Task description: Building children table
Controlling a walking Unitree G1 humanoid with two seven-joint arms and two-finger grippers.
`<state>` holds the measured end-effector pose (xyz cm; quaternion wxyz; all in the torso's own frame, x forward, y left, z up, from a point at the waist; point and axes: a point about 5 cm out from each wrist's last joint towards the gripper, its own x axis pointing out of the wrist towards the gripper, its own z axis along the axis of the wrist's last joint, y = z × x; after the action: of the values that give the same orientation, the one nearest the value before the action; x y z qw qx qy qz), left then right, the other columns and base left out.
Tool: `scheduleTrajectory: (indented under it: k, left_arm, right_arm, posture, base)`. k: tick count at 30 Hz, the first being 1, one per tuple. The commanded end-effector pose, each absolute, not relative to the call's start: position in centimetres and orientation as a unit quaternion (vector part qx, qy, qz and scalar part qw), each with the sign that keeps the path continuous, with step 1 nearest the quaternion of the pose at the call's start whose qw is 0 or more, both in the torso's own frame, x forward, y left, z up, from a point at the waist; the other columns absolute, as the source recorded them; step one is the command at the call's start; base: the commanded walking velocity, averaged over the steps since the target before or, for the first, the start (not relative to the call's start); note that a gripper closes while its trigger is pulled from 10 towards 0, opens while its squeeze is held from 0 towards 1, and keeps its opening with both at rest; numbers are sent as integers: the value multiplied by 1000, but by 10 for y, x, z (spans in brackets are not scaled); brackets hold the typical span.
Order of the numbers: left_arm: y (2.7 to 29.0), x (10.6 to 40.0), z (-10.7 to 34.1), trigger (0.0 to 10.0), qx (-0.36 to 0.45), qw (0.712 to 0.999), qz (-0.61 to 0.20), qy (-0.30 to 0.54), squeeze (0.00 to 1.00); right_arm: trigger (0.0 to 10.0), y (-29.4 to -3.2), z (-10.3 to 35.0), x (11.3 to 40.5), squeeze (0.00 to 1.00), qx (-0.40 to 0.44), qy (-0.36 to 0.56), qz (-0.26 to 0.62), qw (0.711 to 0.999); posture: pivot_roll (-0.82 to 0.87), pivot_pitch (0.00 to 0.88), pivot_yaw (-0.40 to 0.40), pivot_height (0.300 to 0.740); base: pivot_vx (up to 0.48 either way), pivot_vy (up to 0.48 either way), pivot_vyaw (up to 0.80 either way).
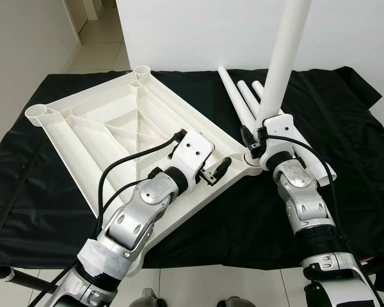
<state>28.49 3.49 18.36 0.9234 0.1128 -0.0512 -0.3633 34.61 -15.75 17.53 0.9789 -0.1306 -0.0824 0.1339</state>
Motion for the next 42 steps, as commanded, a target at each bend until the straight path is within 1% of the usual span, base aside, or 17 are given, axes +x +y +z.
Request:
scheduleTrajectory:
  k: [1, 8, 16, 22, 27, 30, 36, 42]
  left_arm:
    - [29, 277, 176, 10000, 125, 889, -440, -37, 0]
    - [27, 274, 177, 10000, 127, 886, -444, -41, 0]
    - [25, 273, 179, 10000, 129, 884, -448, -46, 0]
    - [23, 273, 180, 10000, 130, 882, -451, -49, 0]
    - [22, 273, 183, 10000, 130, 881, -451, -55, 0]
    - [22, 273, 185, 10000, 127, 882, -450, -58, 0]
    - [21, 272, 186, 10000, 126, 881, -451, -61, 0]
    - [22, 272, 188, 10000, 126, 882, -450, -63, 0]
  right_arm:
    - [10000, -154, 164, 346, 0, -139, -60, 152, 977]
    - [10000, -155, 155, 343, 0, -159, -44, 183, 969]
    - [10000, -165, 145, 341, 0, -158, -25, 190, 969]
    - [10000, -163, 138, 338, 0, -155, -23, 209, 965]
    - [10000, -162, 131, 331, 0, -139, -41, 234, 961]
    - [10000, -161, 132, 328, 0, -106, -49, 244, 963]
    - [10000, -163, 130, 327, 0, -94, -46, 245, 964]
    - [10000, -158, 127, 321, 0, -70, -34, 264, 961]
  posture:
    - [-136, 64, 63, 740]
    - [-128, 58, 59, 740]
    - [-137, 53, 63, 740]
    - [-137, 53, 63, 740]
    - [-139, 52, 62, 740]
    - [-139, 52, 62, 740]
    - [-140, 50, 60, 740]
    - [-138, 57, 58, 740]
  base:
    - [0, 0, 0]
    - [0, 0, 0]
    - [0, 0, 0]
    - [0, 0, 0]
    - [0, 0, 0]
    - [0, 0, 0]
    - [0, 0, 0]
    - [0, 0, 0]
